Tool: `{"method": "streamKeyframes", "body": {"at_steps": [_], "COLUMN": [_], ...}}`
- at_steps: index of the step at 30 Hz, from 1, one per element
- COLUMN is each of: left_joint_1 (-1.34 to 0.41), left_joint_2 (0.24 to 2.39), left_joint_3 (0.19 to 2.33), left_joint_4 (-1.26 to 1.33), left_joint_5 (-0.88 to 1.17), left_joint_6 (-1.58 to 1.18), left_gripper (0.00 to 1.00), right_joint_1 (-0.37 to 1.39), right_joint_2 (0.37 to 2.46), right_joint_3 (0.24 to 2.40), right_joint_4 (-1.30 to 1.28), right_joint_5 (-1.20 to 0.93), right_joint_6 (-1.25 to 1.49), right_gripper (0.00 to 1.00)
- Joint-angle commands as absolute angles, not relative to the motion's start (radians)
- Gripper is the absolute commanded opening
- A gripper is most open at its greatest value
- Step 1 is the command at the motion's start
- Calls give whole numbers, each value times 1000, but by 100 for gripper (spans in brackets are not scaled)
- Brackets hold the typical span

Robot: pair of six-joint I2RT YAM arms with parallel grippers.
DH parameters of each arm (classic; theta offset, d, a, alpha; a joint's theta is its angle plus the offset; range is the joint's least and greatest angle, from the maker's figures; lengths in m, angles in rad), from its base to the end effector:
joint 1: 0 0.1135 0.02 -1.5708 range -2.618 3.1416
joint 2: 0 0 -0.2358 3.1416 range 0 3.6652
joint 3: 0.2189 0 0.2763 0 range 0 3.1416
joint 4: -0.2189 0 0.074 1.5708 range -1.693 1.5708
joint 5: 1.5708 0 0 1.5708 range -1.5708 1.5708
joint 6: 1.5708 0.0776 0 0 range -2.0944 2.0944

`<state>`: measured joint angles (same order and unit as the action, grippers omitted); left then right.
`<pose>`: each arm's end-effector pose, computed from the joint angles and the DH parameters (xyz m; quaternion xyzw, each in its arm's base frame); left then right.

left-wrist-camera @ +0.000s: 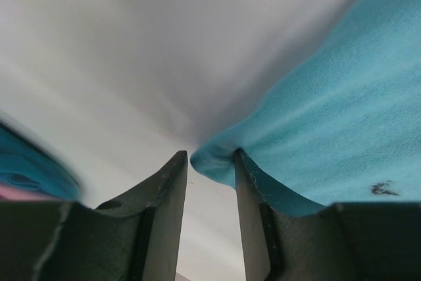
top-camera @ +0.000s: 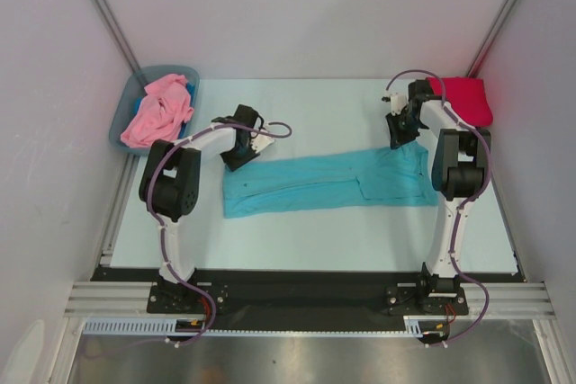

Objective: Fold and stack the t-shirts
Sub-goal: Fold the tshirt

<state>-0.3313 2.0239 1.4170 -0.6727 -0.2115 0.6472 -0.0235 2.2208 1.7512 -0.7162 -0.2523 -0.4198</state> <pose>0.4044 -0.1219 0.0774 0.4489 0.8757 0.1258 0.1261 0.4867 0.0079 0.0944 -0.2153 0.9499 0.0787 0.2123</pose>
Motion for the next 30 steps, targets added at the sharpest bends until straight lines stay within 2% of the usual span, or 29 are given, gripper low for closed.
{"method": "streamKeyframes", "body": {"at_steps": [1, 19, 30], "left_joint_1": [-319, -318, -307], "left_joint_2": [2039, 1997, 1944], "left_joint_3": [1387, 1333, 1348], "left_joint_4": [-652, -647, -626], "left_joint_5": [-285, -310, -339], "left_joint_6": [653, 667, 666], "left_gripper": [40, 41, 46], "right_joint_1": [-48, -64, -37], "right_joint_2": [2256, 2229, 2077], "right_joint_3": [1759, 1717, 1749], "right_joint_4": [-703, -675, -660], "right_joint_5": [-203, -201, -183], "right_joint_6": [-440, -439, -420], "right_gripper": [16, 16, 21]}}
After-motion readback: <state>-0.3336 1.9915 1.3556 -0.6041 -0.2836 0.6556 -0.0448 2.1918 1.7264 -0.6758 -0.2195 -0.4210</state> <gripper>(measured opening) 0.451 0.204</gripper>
